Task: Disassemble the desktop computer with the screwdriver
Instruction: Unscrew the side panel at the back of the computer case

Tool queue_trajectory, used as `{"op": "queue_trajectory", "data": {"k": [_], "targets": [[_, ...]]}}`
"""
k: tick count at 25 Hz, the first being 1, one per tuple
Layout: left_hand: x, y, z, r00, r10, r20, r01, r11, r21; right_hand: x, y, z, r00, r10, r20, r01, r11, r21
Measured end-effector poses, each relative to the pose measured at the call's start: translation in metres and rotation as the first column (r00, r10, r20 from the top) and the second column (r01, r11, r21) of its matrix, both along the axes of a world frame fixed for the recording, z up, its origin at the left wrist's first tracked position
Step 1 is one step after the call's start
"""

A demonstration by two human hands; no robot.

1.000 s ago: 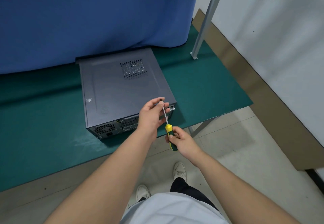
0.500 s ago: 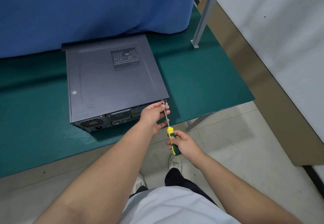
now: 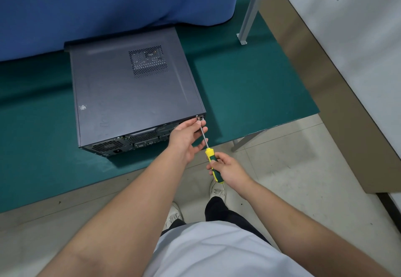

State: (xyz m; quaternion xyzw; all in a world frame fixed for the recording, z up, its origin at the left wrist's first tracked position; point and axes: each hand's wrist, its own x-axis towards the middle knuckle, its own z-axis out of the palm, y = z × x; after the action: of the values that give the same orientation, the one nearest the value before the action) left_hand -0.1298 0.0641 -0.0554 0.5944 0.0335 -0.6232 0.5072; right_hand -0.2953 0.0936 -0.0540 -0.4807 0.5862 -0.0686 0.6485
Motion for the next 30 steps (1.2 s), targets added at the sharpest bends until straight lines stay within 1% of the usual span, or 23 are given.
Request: {"op": "queue_trajectory", "data": {"k": [6, 11, 13, 15, 17, 20, 22, 23, 24, 25, 26, 27, 28, 29, 30], "targets": [[-0.001, -0.005, 0.005, 1.0, 0.008, 0.01, -0.009, 1.0, 0.02, 0.003, 0.0, 0.001, 1.0, -0.014, 0.014, 0.014, 1.0, -0.007], [-0.003, -0.006, 0.008, 0.998, 0.012, 0.055, -0.014, 0.999, 0.032, 0.005, 0.004, 0.001, 0.999, -0.029, -0.02, 0.027, 0.995, -0.093], [-0.005, -0.003, 0.007, 0.995, -0.006, 0.098, 0.003, 1.0, 0.028, 0.008, 0.008, 0.002, 0.996, -0.039, -0.079, 0.026, 0.987, -0.156], [-0.007, 0.0, 0.006, 0.987, -0.059, 0.149, 0.056, 0.998, 0.024, 0.012, 0.01, 0.004, 0.984, -0.044, -0.173, 0.003, 0.973, -0.229], [-0.012, 0.005, 0.004, 0.973, -0.113, 0.202, 0.109, 0.994, 0.031, 0.015, 0.01, 0.009, 0.96, -0.031, -0.279, -0.051, 0.957, -0.285], [-0.017, 0.011, 0.002, 0.953, -0.155, 0.261, 0.142, 0.987, 0.069, 0.021, 0.009, 0.016, 0.904, -0.02, -0.426, -0.146, 0.924, -0.353], [-0.018, 0.013, 0.003, 0.946, -0.167, 0.279, 0.15, 0.985, 0.082, 0.025, 0.01, 0.016, 0.896, -0.011, -0.444, -0.172, 0.913, -0.369], [-0.017, 0.014, 0.003, 0.946, -0.167, 0.277, 0.151, 0.985, 0.078, 0.027, 0.011, 0.016, 0.914, -0.004, -0.407, -0.152, 0.924, -0.351], [-0.016, 0.014, 0.004, 0.949, -0.169, 0.267, 0.157, 0.985, 0.067, 0.027, 0.011, 0.016, 0.945, -0.011, -0.327, -0.094, 0.948, -0.304], [-0.015, 0.014, 0.006, 0.952, -0.173, 0.254, 0.165, 0.985, 0.051, 0.026, 0.011, 0.016, 0.979, -0.041, -0.199, -0.001, 0.978, -0.209], [-0.014, 0.014, 0.008, 0.955, -0.178, 0.24, 0.174, 0.984, 0.035, 0.023, 0.01, 0.016, 0.994, -0.098, -0.042, 0.095, 0.994, -0.06], [-0.013, 0.015, 0.01, 0.959, -0.178, 0.223, 0.178, 0.984, 0.02, 0.019, 0.01, 0.017, 0.98, -0.168, 0.107, 0.155, 0.981, 0.119], [-0.012, 0.016, 0.011, 0.963, -0.174, 0.204, 0.177, 0.984, 0.005, 0.014, 0.011, 0.018, 0.946, -0.238, 0.22, 0.17, 0.943, 0.287], [-0.01, 0.017, 0.011, 0.967, -0.169, 0.189, 0.174, 0.985, -0.009, 0.008, 0.011, 0.018, 0.91, -0.298, 0.289, 0.163, 0.897, 0.41], [-0.008, 0.019, 0.011, 0.97, -0.164, 0.178, 0.171, 0.985, -0.02, 0.003, 0.011, 0.017, 0.883, -0.339, 0.324, 0.149, 0.858, 0.492]]}}
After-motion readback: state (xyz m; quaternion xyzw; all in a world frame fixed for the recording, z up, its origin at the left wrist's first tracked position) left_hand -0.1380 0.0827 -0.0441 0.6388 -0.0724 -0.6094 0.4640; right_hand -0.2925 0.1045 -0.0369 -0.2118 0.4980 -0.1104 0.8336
